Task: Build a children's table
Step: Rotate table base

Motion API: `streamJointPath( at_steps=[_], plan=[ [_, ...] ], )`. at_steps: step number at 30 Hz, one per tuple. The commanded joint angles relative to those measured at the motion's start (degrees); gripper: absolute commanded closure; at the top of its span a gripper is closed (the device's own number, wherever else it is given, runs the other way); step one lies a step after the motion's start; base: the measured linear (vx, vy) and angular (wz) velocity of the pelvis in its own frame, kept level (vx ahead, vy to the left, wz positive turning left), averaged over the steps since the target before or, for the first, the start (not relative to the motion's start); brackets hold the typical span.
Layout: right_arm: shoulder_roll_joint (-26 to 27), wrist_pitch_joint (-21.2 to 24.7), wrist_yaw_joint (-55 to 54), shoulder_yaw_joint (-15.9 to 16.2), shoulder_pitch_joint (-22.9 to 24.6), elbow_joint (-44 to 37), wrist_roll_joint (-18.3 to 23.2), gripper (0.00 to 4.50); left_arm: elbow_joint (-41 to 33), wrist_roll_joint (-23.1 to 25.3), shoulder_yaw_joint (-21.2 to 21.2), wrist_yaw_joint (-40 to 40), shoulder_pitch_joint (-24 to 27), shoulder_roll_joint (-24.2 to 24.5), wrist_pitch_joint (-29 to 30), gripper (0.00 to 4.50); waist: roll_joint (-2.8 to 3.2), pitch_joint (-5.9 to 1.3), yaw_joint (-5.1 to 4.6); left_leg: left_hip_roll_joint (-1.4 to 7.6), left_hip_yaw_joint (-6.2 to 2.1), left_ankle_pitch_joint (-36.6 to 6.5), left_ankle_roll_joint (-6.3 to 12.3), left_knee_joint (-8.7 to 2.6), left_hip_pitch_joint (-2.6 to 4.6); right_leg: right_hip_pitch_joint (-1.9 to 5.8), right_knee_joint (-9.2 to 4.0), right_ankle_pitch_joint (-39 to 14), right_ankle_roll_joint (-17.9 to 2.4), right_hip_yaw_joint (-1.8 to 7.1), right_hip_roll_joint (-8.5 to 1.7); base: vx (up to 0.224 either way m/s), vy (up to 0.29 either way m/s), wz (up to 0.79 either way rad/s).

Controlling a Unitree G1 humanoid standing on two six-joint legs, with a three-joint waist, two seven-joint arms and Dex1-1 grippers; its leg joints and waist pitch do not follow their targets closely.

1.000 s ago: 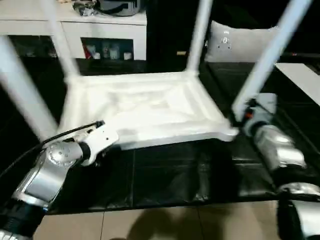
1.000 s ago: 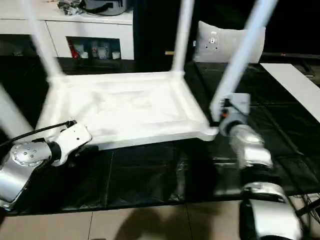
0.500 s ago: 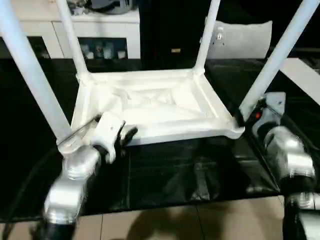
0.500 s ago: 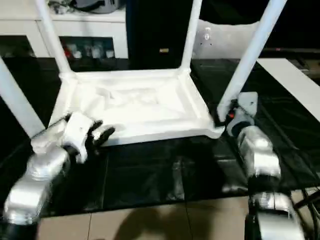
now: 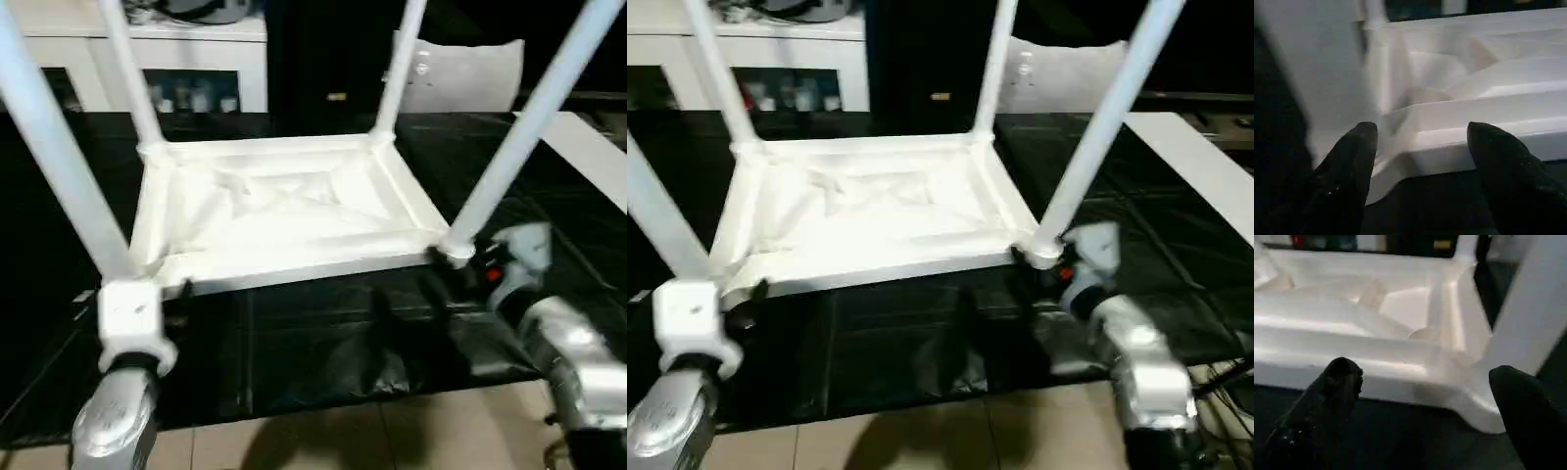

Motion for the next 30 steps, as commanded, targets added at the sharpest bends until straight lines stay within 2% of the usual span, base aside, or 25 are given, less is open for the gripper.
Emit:
streamJointPath(
  at_steps=[1, 3, 5, 7, 8, 10, 11, 13, 15, 18, 19, 22, 27, 29, 30],
  plan=[
    [0.2, 1.5, 0.6, 1.4, 0.1, -2.5, -0.2, 0.0, -2.5, 0.4, 1.0, 3.0, 1.1, -1.9, -1.2, 0.91, -0.2, -2.01, -0.25, 1.44, -0.29, -12.8, 4.52, -4.09, -0.84, 3.16, -6.66, -29.0, 7.9, 2.79, -3.66, 0.0, 0.0, 0.0],
    [0.2, 2.1, 1.1, 2.1, 0.3, -3.3, -0.2, 0.0, -3.4, 1.8, 0.9, 4.5, 1.7, -2.6, -1.6, 0.87, -0.03, -1.99, -0.31, 1.93, -0.53, -13.0, 4.54, -4.33, -0.72, 3.23, -6.65, -28.1, 7.2, 2.99, -3.86, 0.0, 0.0, 0.0],
    [0.3, 3.5, 2.2, 2.8, 0.5, -4.3, 1.0, 0.0, -3.9, 3.0, 1.9, 6.9, 1.3, -3.8, -1.6, 0.54, -0.16, -1.99, -0.2, 2.03, -0.66, -12.6, 4.51, -4.45, -0.61, 3.19, -6.17, -26.3, 6.0, 3.57, -3.99, 0.0, 0.0, 0.0],
    [0.3, 5.2, 3.2, 3.1, 0.7, -4.9, 2.3, 0.0, -2.6, 3.0, 3.6, 8.2, -0.6, -3.6, -1.2, 0.46, -0.41, -2.27, 0.12, 2.02, -0.65, -10.0, 4.76, -4.37, -0.55, 3.3, -5.56, -23.3, 4.9, 4.1, -4.11, 0.0, 0.0, 0.0],
    [0.3, 6.0, 3.8, 3.4, 0.8, -5.0, 2.7, 0.0, -1.7, 2.5, 4.2, 8.3, -1.6, -3.1, -0.8, 0.25, -0.18, -2.47, 0.38, 2.12, -0.74, -8.4, 4.94, -4.36, -0.65, 3.43, -5.17, -21.5, 4.1, 4.32, -4.21, 0.0, 0.0, 0.0],
    [0.5, 6.2, 4.6, 3.8, 0.8, -4.6, 3.0, 0.0, -0.1, 2.2, 4.1, 7.1, -3.1, -1.2, -0.8, 0.14, -0.21, -2.67, 0.57, 2.26, -0.87, -6.2, 5.06, -4.28, -0.77, 3.51, -4.63, -19.1, 3.1, 4.56, -4.33, 0.0, 0.0, 0.0],
    [-0.1, 5.4, 3.8, 5.0, 0.7, -3.9, 0.3, 0.0, 1.2, 2.4, 4.4, 6.8, -4.4, -0.1, -1.3, 0.02, -0.2, -2.7, 0.63, 2.24, -0.86, -5.6, 5.05, -4.27, -0.82, 3.55, -4.47, -18.5, 2.8, 4.63, -4.33, 0.0, 0.0, 0.0],
    [0.1, 4.6, 3.4, 5.2, 0.4, -3.2, -0.6, 0.0, 2.6, 1.7, 5.3, 6.5, -6.0, 0.4, -1.5, 0.02, -0.1, -2.85, 0.71, 2.47, -0.85, -3.5, 4.83, -4.22, -0.79, 3.64, -3.91, -16.1, 1.0, 4.84, -4.53, 0.0, 0.0, 0.0],
    [0.5, 3.9, 3.3, 5.4, 0.0, -2.5, -0.9, 0.0, 4.1, 1.3, 6.0, 6.2, -7.5, 1.4, -1.8, 0.02, -0.14, -3.07, 0.76, 2.41, -0.77, -3.3, 4.61, -4.14, -0.77, 3.72, -3.73, -15.7, 0.1, 4.96, -4.69, 0.0, 0.0, 0.0],
    [1.2, 3.5, 3.4, 6.8, -1.1, 0.1, -1.8, 0.0, 9.9, 0.2, 7.9, 4.4, -12.6, 5.2, -2.5, 0.02, 0.07, -2.97, 0.77, 2.14, -0.68, -4.5, 4.4, -4.17, -0.51, 3.58, -3.99, -17.4, 0.0, 4.92, -4.64, 0.0, 0.0, 0.0],
    [1.2, 3.7, 3.0, 7.4, -1.6, 1.4, -2.6, 0.0, 12.3, -0.8, 9.1, 4.0, -14.6, 6.5, -2.4, 0.02, 0.31, -3.03, 0.79, 1.99, -0.72, -5.3, 4.11, -4.23, -0.33, 3.62, -4.01, -18.3, 0.1, 4.82, -4.68, 0.0, 0.0, 0.0],
    [1.5, 5.4, 1.9, 7.8, -2.5, 3.0, -3.4, 0.0, 15.8, -1.9, 10.2, 3.0, -17.4, 8.8, -2.9, 0.02, 0.41, -3.17, 0.69, 2.15, -0.81, -5.4, 3.47, -4.23, -0.37, 3.71, -3.89, -17.8, -0.3, 4.88, -4.78, 0.0, 0.0, 0.0],
    [2.9, 4.0, 1.7, 7.3, -4.3, 7.2, -3.6, 0.0, 21.0, -5.9, 11.1, -2.7, -20.8, 12.0, -7.0, 0.02, 0.5, -3.48, 0.79, 2.25, -0.81, -3.7, 3.53, -4.07, -0.34, 3.65, -3.15, -14.8, -2.5, 5.15, -5.0, 0.0, 0.0, 0.0],
    [3.5, 3.5, 0.4, 6.9, -5.6, 10.1, -4.2, 0.0, 23.1, -8.0, 10.4, -7.5, -21.9, 13.6, -8.3, 0.02, 0.43, -3.39, 0.81, 2.27, -0.71, -3.8, 3.34, -4.12, -0.27, 3.59, -3.16, -15.0, -2.9, 5.23, -5.06, 0.0, 0.0, 0.0],
    [3.8, 3.0, -0.2, 6.7, -7.1, 13.2, -4.4, 0.0, 24.8, -11.8, 10.0, -14.3, -23.0, 15.0, -8.7, 0.02, 0.16, -3.35, 0.9, 2.13, -0.54, -4.5, 2.91, -4.16, -0.15, 3.56, -3.3, -16.7, -3.0, 5.34, -5.3, 0.0, 0.0, 0.0]
  ],
)
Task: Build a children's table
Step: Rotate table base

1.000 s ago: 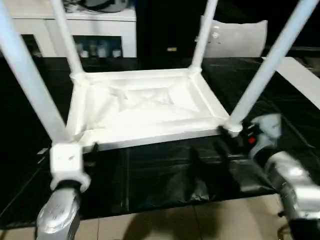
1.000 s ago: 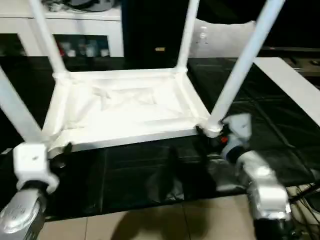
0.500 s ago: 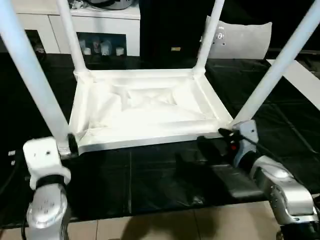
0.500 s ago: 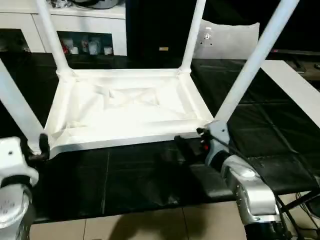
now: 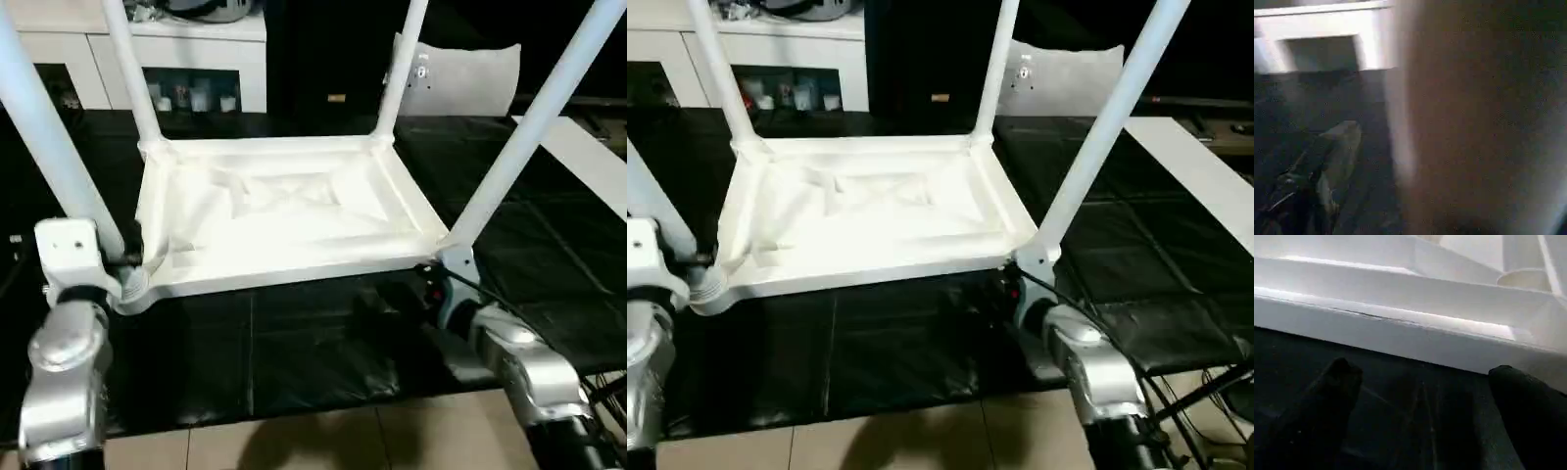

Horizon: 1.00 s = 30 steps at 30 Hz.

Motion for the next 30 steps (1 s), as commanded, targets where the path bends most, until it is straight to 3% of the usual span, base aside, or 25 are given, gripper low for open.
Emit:
streamJointPath(
  at_steps=[1, 3, 5, 9, 12, 14, 17, 23, 25, 26, 30],
  plan=[
    [0.0, -0.9, -1.3, -1.4, -2.1, 3.8, -0.9, 0.0, 2.0, -5.3, -0.9, -9.3, -1.4, 1.4, -0.1, 0.02, 1.05, -3.37, 0.44, 2.12, -0.26, -4.9, 2.25, -4.36, -0.42, 3.07, -3.45, -18.1, -2.8, 4.86, -5.48, 0.0, 0.0, 0.0],
    [0.1, -1.3, -1.3, -1.4, -2.9, 5.3, -1.1, 0.0, 1.8, -7.3, -1.3, -13.1, -1.5, 2.1, 0.9, 0.02, 1.04, -3.25, 0.52, 2.26, -0.24, -5.5, 1.71, -4.4, -0.41, 3.01, -3.38, -18.7, -3.0, 4.91, -5.61, 0.0, 0.0, 0.0],
    [0.3, -2.9, -1.3, -1.7, -6.1, 10.9, -1.6, 0.0, 1.5, -11.8, -3.9, -24.5, -0.8, 6.3, 3.5, 0.02, 1.03, -3.25, 0.79, 2.32, -0.15, -6.4, 1.05, -4.49, -0.18, 2.95, -3.29, -19.3, -2.9, 5.05, -5.69, 0.0, 0.0, 0.0],
    [0.1, -5.0, -1.1, -2.1, -9.5, 17.3, -2.4, 0.0, 0.5, -16.3, -6.3, -34.5, 0.5, 10.8, 8.8, 0.02, 1.1, -3.16, 0.84, 2.44, -0.02, -7.0, 0.3, -4.74, 0.01, 2.92, -2.77, -19.3, -3.9, 5.36, -5.6, 0.0, 0.0, 0.0],
    [0.1, -8.8, -1.2, -2.2, -13.3, 24.7, -3.1, 0.0, 0.3, -21.1, -8.6, -42.4, 0.1, 13.7, 13.3, 0.02, 0.14, -3.07, 0.65, 2.12, 0.4, -6.8, 0.15, -4.78, -0.06, 2.83, -2.66, -20.9, -4.4, 5.86, -5.57, 0.0, 0.0, 0.0],
    [0.1, -9.4, -1.2, -2.3, -13.9, 25.9, -3.1, 0.0, -0.1, -21.8, -9.3, -43.7, 0.1, 13.9, 13.8, 0.02, 0.3, -3.07, 0.79, 2.07, 0.59, -6.4, 0.33, -4.73, -0.05, 2.81, -2.61, -21.3, -4.3, 6.16, -5.56, 0.0, 0.0, 0.0],
    [0.5, -10.1, -1.2, -2.2, -14.9, 27.6, -3.3, 0.0, -3.0, -24.8, -10.9, -45.4, 0.0, 13.2, 16.5, 0.02, 0.13, -3.25, 0.86, 2.12, 0.8, -5.0, 0.44, -4.58, -0.22, 2.8, -2.11, -20.0, -4.8, 6.45, -5.53, 0.0, 0.0, 0.0],
    [3.5, -15.2, 2.4, -0.8, -18.9, 33.6, -4.2, 0.0, -11.2, -30.2, -20.4, -48.2, -1.3, 8.9, 22.1, 0.02, -0.27, -3.18, 0.51, 2.11, 1.09, -5.5, 0.74, -4.43, -0.28, 2.69, -2.28, -21.9, -4.8, 6.45, -5.39, 0.0, 0.0, 0.0],
    [4.2, -15.9, 2.9, -0.7, -19.4, 34.0, -4.1, 0.0, -12.6, -31.6, -22.0, -47.8, -1.7, 7.4, 23.8, 0.02, -0.45, -3.25, 0.22, 2.05, 1.05, -4.9, 0.77, -4.38, -0.52, 2.89, -2.08, -21.2, -4.7, 6.48, -5.32, 0.0, 0.0, 0.0],
    [5.0, -16.5, 3.6, -0.3, -19.9, 34.3, -4.1, 0.0, -13.4, -33.5, -22.7, -46.3, -2.5, 5.4, 26.3, 0.02, -0.64, -3.37, -0.5, 2.05, 1.1, -4.3, 0.63, -4.26, -0.75, 3.01, -1.77, -20.3, -5.0, 6.53, -5.21, 0.0, 0.0, 0.0],
    [6.9, -18.3, 5.3, 0.8, -21.5, 36.0, -5.2, 0.0, -13.6, -34.5, -25.8, -43.6, -4.6, 0.8, 28.3, 0.02, -0.85, -3.44, -0.95, 1.71, 1.18, -3.2, 1.46, -4.04, -0.94, 2.98, -1.95, -20.0, -4.9, 6.51, -4.98, 0.0, 0.0, 0.0]
  ],
)
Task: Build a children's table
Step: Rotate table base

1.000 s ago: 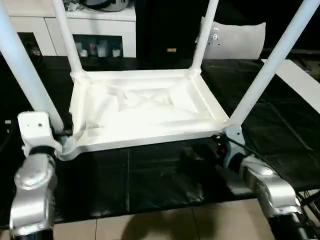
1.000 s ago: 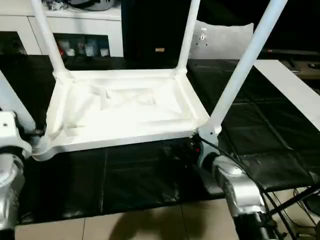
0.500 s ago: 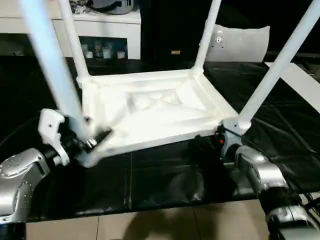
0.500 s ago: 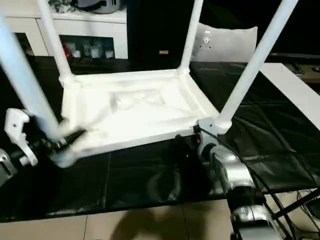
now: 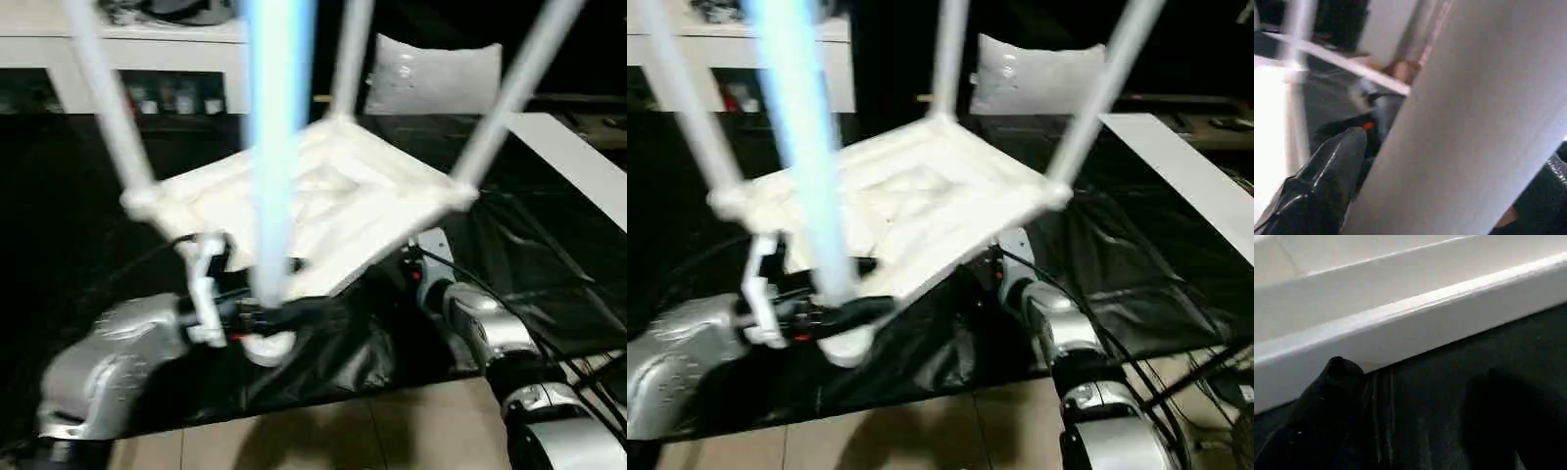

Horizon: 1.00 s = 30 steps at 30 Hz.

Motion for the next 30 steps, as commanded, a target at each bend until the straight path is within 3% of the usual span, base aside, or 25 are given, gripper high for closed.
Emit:
streamJointPath(
  at_steps=[1, 6, 11, 15, 16, 17, 21, 23, 25, 26, 27, 30],
  plan=[
    [2.6, -2.3, 2.4, 1.7, -3.0, 0.0, -0.4, 0.0, -1.6, -1.1, -4.4, 0.8, -1.8, -2.4, 0.9, 0.02, 0.08, -3.43, 0.46, 1.63, -0.33, -3.6, 2.13, -4.01, -1.6, 4.13, -3.62, -20.9, -4.3, 4.55, -5.08, 0.0, 0.0, 0.0],
    [4.3, -3.8, 3.8, 2.7, -4.0, 1.3, -1.5, 0.0, 0.6, 1.5, -7.8, 3.4, -4.5, -6.5, 0.2, 0.02, 0.12, -3.48, -0.11, 1.7, -0.4, -3.7, 2.75, -3.92, -1.51, 3.97, -3.88, -22.3, -3.2, 4.36, -4.92, 0.0, 0.0, 0.0],
    [5.0, -5.2, 3.3, 2.4, -4.4, 3.5, -2.2, 0.0, 4.5, 6.1, -9.3, 9.8, -7.4, -11.1, -1.9, 0.02, 0.2, -3.51, 0.16, 1.88, -0.41, -3.7, 2.94, -3.91, -1.37, 3.87, -3.85, -21.2, -3.8, 4.29, -4.91, 0.0, 0.0, 0.0],
    [5.2, -5.9, 3.6, 1.8, -3.7, 4.2, -2.6, 0.0, 7.2, 8.7, -10.7, 12.6, -9.5, -14.9, -5.2, 0.02, 0.08, -3.6, 0.54, 1.64, -0.35, -4.0, 2.96, -3.78, -1.4, 4.04, -4.22, -23.0, -2.3, 4.23, -5.06, 0.0, 0.0, 0.0],
    [5.0, -6.2, 2.8, 1.8, -3.4, 4.5, -3.0, 0.0, 8.7, 11.5, -11.0, 15.2, -10.1, -15.7, -7.5, 0.02, 0.6, -3.73, 0.77, 1.79, -0.57, -3.2, 3.12, -3.87, -1.39, 4.02, -3.94, -21.3, -2.5, 4.19, -4.98, 0.0, 0.0, 0.0],
    [4.9, -6.3, 2.5, 1.7, -3.4, 4.6, -3.1, 0.0, 9.3, 12.5, -10.9, 16.2, -10.3, -15.9, -8.2, 0.02, 0.33, -3.76, 0.76, 1.84, -0.46, -3.0, 3.28, -3.78, -1.3, 3.94, -3.9, -20.4, -2.7, 4.2, -4.93, 0.0, 0.0, 0.0],
    [4.2, -6.4, 1.5, 0.7, -2.8, 4.8, -2.8, 0.0, 12.0, 15.5, -9.7, 19.0, -11.3, -16.0, -11.3, 0.02, 0.25, -3.7, 0.95, 1.69, -0.38, -3.4, 3.4, -3.78, -1.3, 3.91, -4.08, -20.9, -2.4, 4.12, -4.86, 0.0, 0.0, 0.0],
    [3.7, -6.7, 1.6, 0.1, -2.5, 5.2, -2.7, 0.0, 12.6, 15.9, -9.2, 19.5, -11.5, -16.3, -12.1, 0.02, 0.29, -3.75, 1.22, 1.73, -0.43, -3.5, 3.25, -3.81, -1.29, 3.96, -4.13, -21.7, -2.1, 4.09, -5.02, 0.0, 0.0, 0.0],
    [2.6, -6.9, 1.7, -0.6, -1.5, 4.8, -2.7, 0.0, 12.1, 16.2, -9.6, 18.2, -11.3, -15.9, -13.7, 0.02, 0.77, -3.79, 1.44, 1.9, -0.45, -3.4, 3.12, -3.82, -1.08, 3.83, -4.06, -20.8, -2.5, 4.15, -5.02, 0.0, 0.0, 0.0],
    [2.2, -6.9, 1.7, -0.9, -1.2, 4.6, -2.7, 0.0, 12.0, 16.4, -9.8, 17.8, -11.2, -15.7, -14.4, 0.02, 0.53, -3.79, 1.56, 1.97, -0.45, -3.2, 3.14, -3.85, -1.14, 3.87, -3.94, -19.8, -2.9, 4.2, -4.99, 0.0, 0.0, 0.0],
    [1.3, -6.5, 2.5, -1.5, -0.4, 3.3, -2.1, 0.0, 12.0, 16.8, -10.1, 16.3, -10.7, -14.3, -15.4, 0.02, 0.87, -3.85, 1.76, 2.02, -0.42, -3.3, 3.19, -3.83, -0.96, 3.76, -3.91, -18.8, -3.4, 4.23, -4.97, 0.0, 0.0, 0.0],
    [-0.8, -5.7, 4.5, -2.6, 1.1, 0.5, -0.9, 0.0, 12.5, 17.9, -10.8, 13.2, -9.8, -10.6, -16.7, 0.02, 0.67, -3.78, 1.83, 1.98, -0.45, -3.3, 3.54, -3.91, -1.16, 4.0, -3.67, -18.1, -3.8, 4.27, -4.92, 0.0, 0.0, 0.0]
  ],
)
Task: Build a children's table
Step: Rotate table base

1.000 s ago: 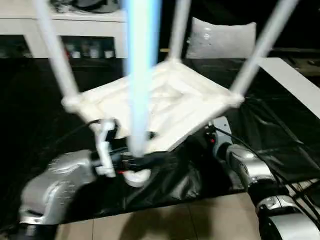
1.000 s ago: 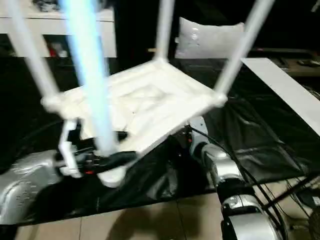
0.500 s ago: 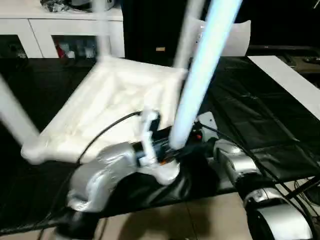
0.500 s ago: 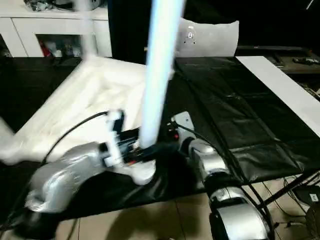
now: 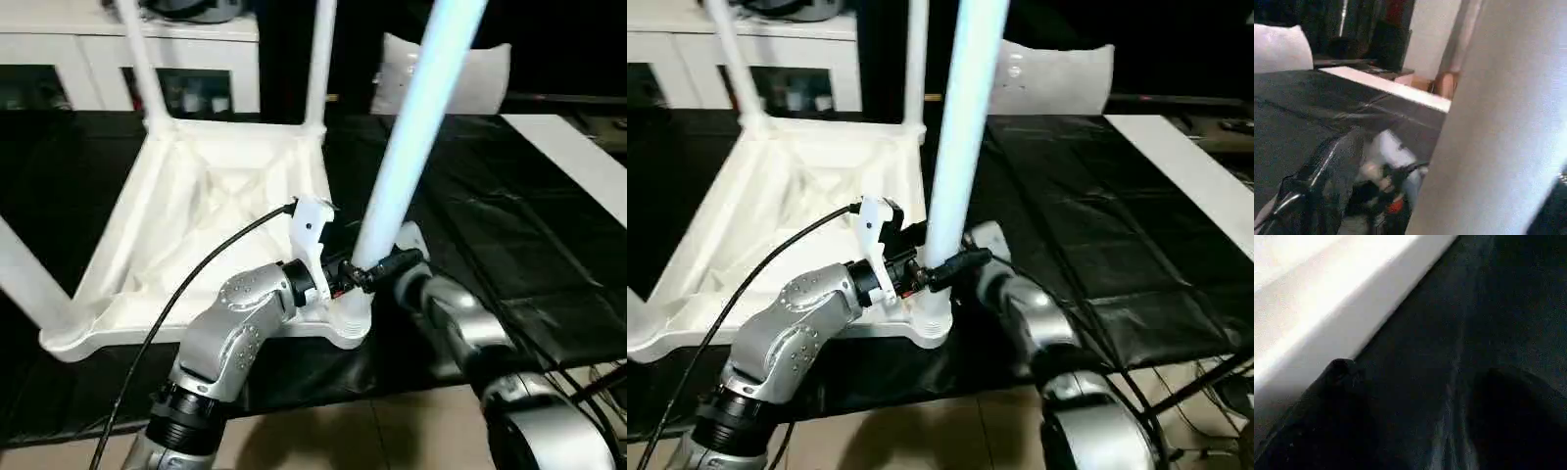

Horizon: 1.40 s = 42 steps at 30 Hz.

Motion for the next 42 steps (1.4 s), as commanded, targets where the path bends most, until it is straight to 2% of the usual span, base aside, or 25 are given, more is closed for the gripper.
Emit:
streamJointPath(
  at_steps=[1, 2, 3, 4, 7, 8, 9, 12, 13, 14, 15, 18, 20, 21, 24, 26, 27, 29, 30, 35, 37, 38, 39, 40, 42],
  plan=[
    [-2.3, 0.9, 1.6, -1.6, 0.6, -2.8, 1.7, 0.0, 0.2, 1.7, -0.6, -2.5, 0.7, 2.1, -1.1, 0.02, 0.39, -3.72, 0.26, 1.84, -0.41, -3.6, 3.61, -3.84, -1.01, 4.01, -3.71, -19.5, -3.3, 4.27, -4.94, 0.0, 0.0, 0.0],
    [-3.3, 1.0, 2.5, -1.8, 1.3, -3.9, 1.9, 0.0, 0.4, 2.3, -1.1, -4.4, 1.1, 4.2, -1.8, 0.02, 1.11, -3.7, 0.38, 1.72, -0.5, -4.0, 3.69, -3.88, -0.93, 4.01, -3.84, -20.1, -3.0, 4.24, -4.89, 0.0, 0.0, 0.0],
    [-3.9, 1.0, 3.1, -1.9, 1.7, -4.6, 2.1, 0.0, 0.5, 2.8, -1.4, -5.6, 1.5, 5.7, -2.3, 0.02, 0.76, -3.66, 0.14, 1.83, -0.33, -4.2, 3.81, -3.91, -0.87, 3.95, -4.12, -20.6, -2.6, 4.28, -4.82, 0.0, 0.0, 0.0],
    [-5.2, 0.9, 4.7, -1.9, 2.7, -6.4, 2.2, 0.0, 0.6, 3.3, -1.8, -8.4, 2.1, 8.5, -2.6, 0.02, 0.77, -3.72, 0.19, 1.62, -0.37, -3.9, 3.8, -3.86, -0.99, 4.07, -4.03, -21.0, -2.1, 4.25, -4.76, 0.0, 0.0, 0.0],
    [-7.8, 1.0, 8.5, -1.9, 5.0, -11.1, 2.9, 0.0, 2.3, 5.8, -2.6, -11.4, 2.7, 13.6, -3.8, 0.02, 1.12, -3.74, -0.03, 1.63, -0.39, -3.5, 4.02, -3.8, -1.04, 4.01, -3.92, -20.7, -2.5, 4.22, -4.72, 0.0, 0.0, 0.0],
    [-8.6, 1.0, 9.6, -1.9, 5.7, -12.6, 3.2, 0.0, 3.0, 6.7, -2.9, -11.9, 2.7, 14.8, -4.6, 0.3, 1.01, -3.64, 0.14, 1.43, -0.41, -3.7, 4.47, -3.82, -1.07, 4.06, -4.25, -21.0, -1.9, 4.1, -4.42, 0.0, 0.0, 0.0],
    [-9.1, 1.1, 10.4, -1.9, 6.3, -13.9, 3.4, 0.0, 3.7, 7.5, -3.1, -12.3, 2.7, 15.8, -5.4, 0.37, 1.09, -3.74, 0.02, 1.59, -0.49, -3.6, 4.62, -3.91, -1.01, 4.01, -3.87, -20.4, -2.1, 4.18, -4.5, 0.0, 0.0, 0.0],
    [-11.2, 2.1, 13.5, -1.5, 8.6, -18.6, 4.1, 0.0, 6.1, 10.0, -4.3, -13.7, 2.6, 18.1, -9.1, 0.43, 1.15, -3.68, 0.19, 1.67, -0.5, -4.0, 4.72, -3.93, -0.9, 4.01, -4.1, -20.8, -1.9, 4.15, -4.53, 0.0, 0.0, 0.0],
    [-13.0, 3.2, 16.5, -0.7, 10.6, -22.6, 4.9, 0.0, 7.9, 12.3, -5.5, -14.4, 2.3, 19.6, -11.3, 0.57, 1.21, -3.74, 0.31, 1.74, -0.51, -4.2, 4.65, -3.91, -0.8, 3.98, -4.09, -20.8, -1.8, 4.14, -4.55, 0.0, 0.0, 0.0],
    [-13.1, 3.3, 16.8, -0.6, 10.7, -22.9, 4.9, 0.0, 8.0, 12.4, -5.6, -14.4, 2.3, 19.7, -11.5, 0.73, 1.14, -3.67, 0.35, 1.63, -0.47, -4.3, 4.86, -3.94, -0.83, 3.97, -4.28, -21.0, -1.7, 4.13, -4.43, 0.0, 0.0, 0.0],
    [-13.9, 4.0, 18.4, -0.2, 11.6, -24.7, 5.5, 0.0, 8.5, 13.0, -5.9, -14.8, 2.2, 20.2, -12.1, 0.81, 1.38, -3.61, 0.48, 1.59, -0.44, -4.6, 4.8, -3.98, -0.82, 3.97, -4.44, -21.4, -1.6, 4.09, -4.45, 0.0, 0.0, 0.0],
    [-15.3, 4.6, 21.2, 0.6, 13.3, -28.0, 6.0, 0.0, 9.3, 13.5, -6.3, -15.9, 2.1, 20.6, -12.9, 0.85, 1.3, -3.6, 0.8, 1.6, -0.4, -5.2, 4.46, -3.95, -0.87, 4.03, -4.64, -22.6, -1.4, 4.03, -4.62, 0.0, 0.0, 0.0],
    [-16.5, 5.9, 23.9, 1.2, 14.7, -30.9, 6.9, 0.0, 10.1, 13.7, -6.8, -17.1, 1.9, 21.2, -13.7, 1.21, 1.32, -3.59, 1.1, 1.49, -0.42, -5.6, 4.51, -3.97, -0.82, 4.07, -4.81, -23.3, -0.8, 3.96, -4.55, 0.0, 0.0, 0.0],
    [-16.9, 6.3, 25.0, 1.4, 15.2, -31.9, 7.3, 0.0, 10.3, 13.8, -7.0, -17.5, 1.7, 21.4, -13.6, 1.24, 1.35, -3.59, 1.12, 1.46, -0.45, -5.5, 4.53, -3.98, -0.92, 4.04, -4.76, -23.5, -0.8, 3.88, -4.51, 0.0, 0.0, 0.0],
    [-18.5, 9.4, 28.8, 3.0, 17.2, -36.3, 8.6, 0.0, 12.9, 15.3, -7.5, -18.3, 0.8, 21.7, -15.7, 1.43, 1.32, -3.53, 1.18, 1.26, -0.44, -5.9, 4.75, -3.92, -0.93, 4.03, -5.17, -24.7, 0.2, 3.66, -4.31, 0.0, 0.0, 0.0],
    [-18.7, 9.7, 29.2, 3.3, 17.5, -36.7, 8.7, 0.0, 13.5, 15.5, -7.6, -18.5, 0.6, 21.7, -16.1, 1.57, 1.41, -3.55, 1.33, 1.33, -0.51, -5.9, 4.58, -3.94, -0.79, 3.91, -5.24, -25.2, 0.8, 3.62, -4.39, 0.0, 0.0, 0.0],
    [-18.7, 9.9, 29.4, 3.3, 17.6, -37.1, 8.8, 0.0, 13.7, 15.7, -7.6, -18.8, 0.6, 21.7, -16.1, 1.65, 1.01, -3.64, 1.28, 1.38, -0.5, -5.9, 4.4, -3.9, -0.92, 3.99, -5.2, -25.2, 0.9, 3.55, -4.51, 0.0, 0.0, 0.0],
    [-18.6, 10.1, 29.8, 3.6, 17.6, -37.5, 8.9, 0.0, 14.3, 16.2, -7.9, -19.2, 0.4, 21.8, -16.3, 1.76, 1.2, -3.63, 1.37, 1.35, -0.53, -5.7, 4.29, -3.92, -0.89, 3.93, -5.22, -25.4, 0.9, 3.55, -4.53, 0.0, 0.0, 0.0],
    [-18.6, 10.4, 30.2, 3.7, 17.7, -37.9, 9.1, 0.0, 14.8, 16.6, -8.2, -19.5, 0.2, 21.9, -16.7, 1.88, 1.01, -3.65, 1.35, 1.39, -0.53, -5.6, 4.25, -3.9, -0.93, 3.96, -5.18, -25.4, 0.9, 3.55, -4.55, 0.0, 0.0, 0.0],
    [-19.1, 11.3, 32.3, 4.3, 18.1, -39.7, 9.9, 0.0, 16.2, 16.3, -8.7, -21.8, -0.7, 22.6, -16.8, 2.23, 1.15, -3.59, 1.47, 1.33, -0.54, -5.7, 4.26, -3.92, -0.98, 3.98, -5.25, -25.5, 1.2, 3.54, -4.61, 0.0, 0.0, 0.0],
    [-19.4, 11.9, 32.8, 4.4, 18.4, -40.5, 10.3, 0.0, 16.5, 16.3, -8.7, -22.6, -1.0, 22.8, -16.9, 2.53, 1.28, -3.55, 1.51, 1.29, -0.53, -6.0, 4.14, -3.93, -0.85, 3.91, -5.51, -26.4, 1.6, 3.44, -4.59, 0.0, 0.0, 0.0],
    [-19.6, 12.3, 33.0, 4.4, 18.6, -41.0, 10.6, 0.0, 16.6, 16.3, -8.8, -23.5, -1.1, 23.2, -16.9, 2.59, 1.6, -3.58, 1.59, 1.3, -0.56, -6.0, 4.02, -3.93, -0.81, 3.9, -5.44, -26.3, 1.5, 3.43, -4.59, 0.0, 0.0, 0.0],
    [-19.7, 12.5, 33.1, 4.4, 18.7, -41.3, 10.7, 0.0, 16.7, 16.4, -8.8, -24.0, -1.2, 23.3, -17.0, 2.59, 1.4, -3.64, 1.56, 1.35, -0.57, -6.0, 3.97, -3.94, -0.84, 3.96, -5.41, -25.9, 1.6, 3.44, -4.58, 0.0, 0.0, 0.0],
    [-19.8, 12.6, 33.4, 4.5, 18.8, -41.7, 10.9, 0.0, 16.8, 16.4, -8.9, -24.9, -1.3, 23.7, -16.9, 2.8, 1.66, -3.63, 1.63, 1.31, -0.61, -6.0, 3.92, -3.96, -0.84, 3.97, -5.36, -25.7, 1.5, 3.43, -4.58, 0.0, 0.0, 0.0],
    [-19.8, 12.5, 33.7, 4.5, 18.9, -41.8, 11.1, 0.0, 16.9, 16.5, -8.9, -25.6, -1.4, 24.0, -16.9, 2.99, 1.5, -3.66, 1.6, 1.32, -0.62, -5.9, 3.88, -3.97, -0.85, 4.01, -5.31, -25.3, 1.4, 3.46, -4.59, 0.0, 0.0, 0.0]
  ],
)
